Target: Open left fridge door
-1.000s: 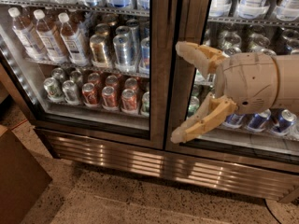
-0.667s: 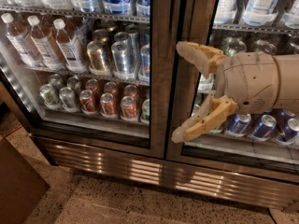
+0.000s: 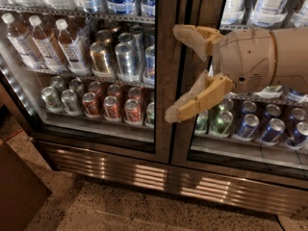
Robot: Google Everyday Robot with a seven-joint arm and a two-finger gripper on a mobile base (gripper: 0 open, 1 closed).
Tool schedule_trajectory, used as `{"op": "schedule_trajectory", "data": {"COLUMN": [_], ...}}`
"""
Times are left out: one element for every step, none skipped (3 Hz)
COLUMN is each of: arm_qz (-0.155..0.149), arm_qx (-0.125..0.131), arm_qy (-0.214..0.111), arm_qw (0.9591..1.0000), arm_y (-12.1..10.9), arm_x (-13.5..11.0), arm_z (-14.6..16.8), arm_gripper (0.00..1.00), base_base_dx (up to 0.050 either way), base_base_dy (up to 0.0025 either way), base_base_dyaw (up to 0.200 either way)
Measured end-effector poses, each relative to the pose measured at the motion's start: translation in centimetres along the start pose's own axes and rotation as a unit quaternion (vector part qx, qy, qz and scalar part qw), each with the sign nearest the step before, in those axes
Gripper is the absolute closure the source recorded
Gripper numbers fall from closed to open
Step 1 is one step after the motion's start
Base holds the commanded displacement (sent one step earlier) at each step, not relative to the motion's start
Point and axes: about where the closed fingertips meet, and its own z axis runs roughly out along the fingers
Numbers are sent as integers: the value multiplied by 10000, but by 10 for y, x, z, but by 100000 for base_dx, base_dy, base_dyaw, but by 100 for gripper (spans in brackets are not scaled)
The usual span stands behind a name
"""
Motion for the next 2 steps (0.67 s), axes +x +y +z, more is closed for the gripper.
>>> {"op": "schedule_trajectory", "data": {"arm_qz": [43, 43], "arm_qx": [106, 105], "arm_qy": [176, 176], "arm_qw": [9998, 9998], "arm_y": [-27, -26], "arm_x": [-17, -17], "arm_z": [9, 9], "arm_gripper": [0, 0], "base_base_dx": [0, 0], "base_base_dy": [0, 0], "base_base_dyaw": [0, 0]}}
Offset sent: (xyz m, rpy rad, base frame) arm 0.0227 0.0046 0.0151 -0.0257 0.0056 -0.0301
